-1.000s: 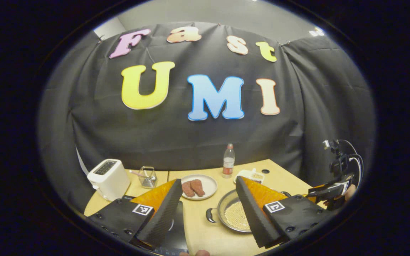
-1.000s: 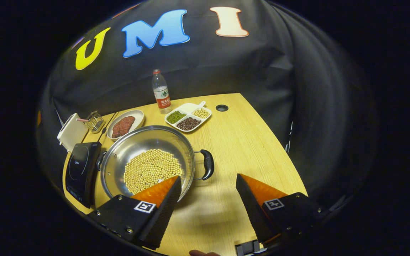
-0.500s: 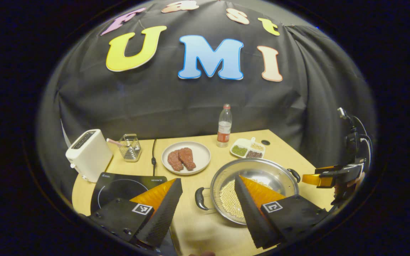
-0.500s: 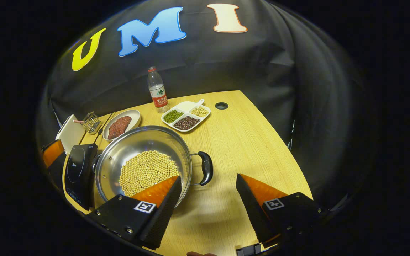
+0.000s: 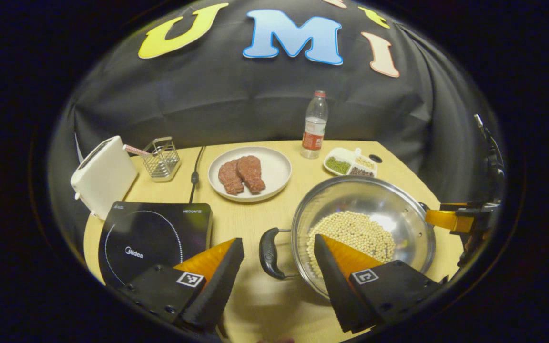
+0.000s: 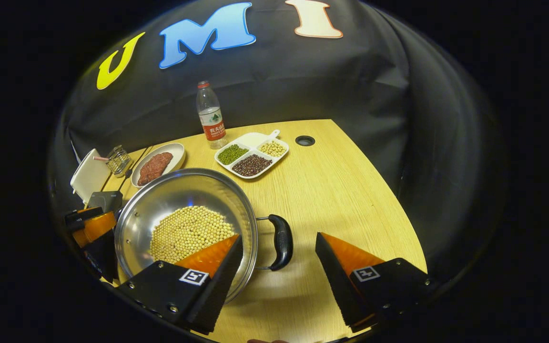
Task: First push the handle of the pot to place it horizontally, then grasp the pot with both hands and set it on the induction cooktop.
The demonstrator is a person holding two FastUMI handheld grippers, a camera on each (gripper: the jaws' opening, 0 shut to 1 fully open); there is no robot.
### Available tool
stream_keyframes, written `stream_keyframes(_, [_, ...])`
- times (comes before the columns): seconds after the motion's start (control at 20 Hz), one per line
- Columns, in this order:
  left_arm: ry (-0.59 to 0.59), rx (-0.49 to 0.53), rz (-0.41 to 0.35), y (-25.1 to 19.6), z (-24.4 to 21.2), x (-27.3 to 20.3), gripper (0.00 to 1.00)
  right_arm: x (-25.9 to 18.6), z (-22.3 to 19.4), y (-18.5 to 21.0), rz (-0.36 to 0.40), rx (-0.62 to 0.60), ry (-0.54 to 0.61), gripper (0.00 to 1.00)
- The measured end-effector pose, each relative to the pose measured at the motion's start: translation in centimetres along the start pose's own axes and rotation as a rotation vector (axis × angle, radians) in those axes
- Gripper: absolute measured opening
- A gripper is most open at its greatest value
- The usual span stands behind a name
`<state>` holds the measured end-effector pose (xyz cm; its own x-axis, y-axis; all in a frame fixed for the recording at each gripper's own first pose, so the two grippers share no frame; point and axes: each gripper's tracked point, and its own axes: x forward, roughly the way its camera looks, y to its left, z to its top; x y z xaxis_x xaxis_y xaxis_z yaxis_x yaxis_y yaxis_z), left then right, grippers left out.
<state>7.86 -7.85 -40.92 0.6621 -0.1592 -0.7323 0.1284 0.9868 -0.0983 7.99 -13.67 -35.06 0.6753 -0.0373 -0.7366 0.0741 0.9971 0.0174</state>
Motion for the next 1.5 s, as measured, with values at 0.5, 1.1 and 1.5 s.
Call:
stream_keyframes(0.5, [0.084, 0.016, 0.021, 0.6, -2.4, 3.9, 0.98, 4.1, -1.5, 0.3, 0.014, -0.005, 0.074, 0.87])
stream_keyframes(1.1, [0.090, 0.067, -0.005, -0.1, -2.1, 4.9, 0.64, 3.8, -1.6, 1.1, 0.028, 0.052, 0.076, 0.52])
stream_keyframes(1.5, [0.078, 0.036, -0.014, 0.7, -1.3, 2.0, 0.64, 1.2, -1.2, 2.3, 0.032, 0.048, 0.078, 0.52])
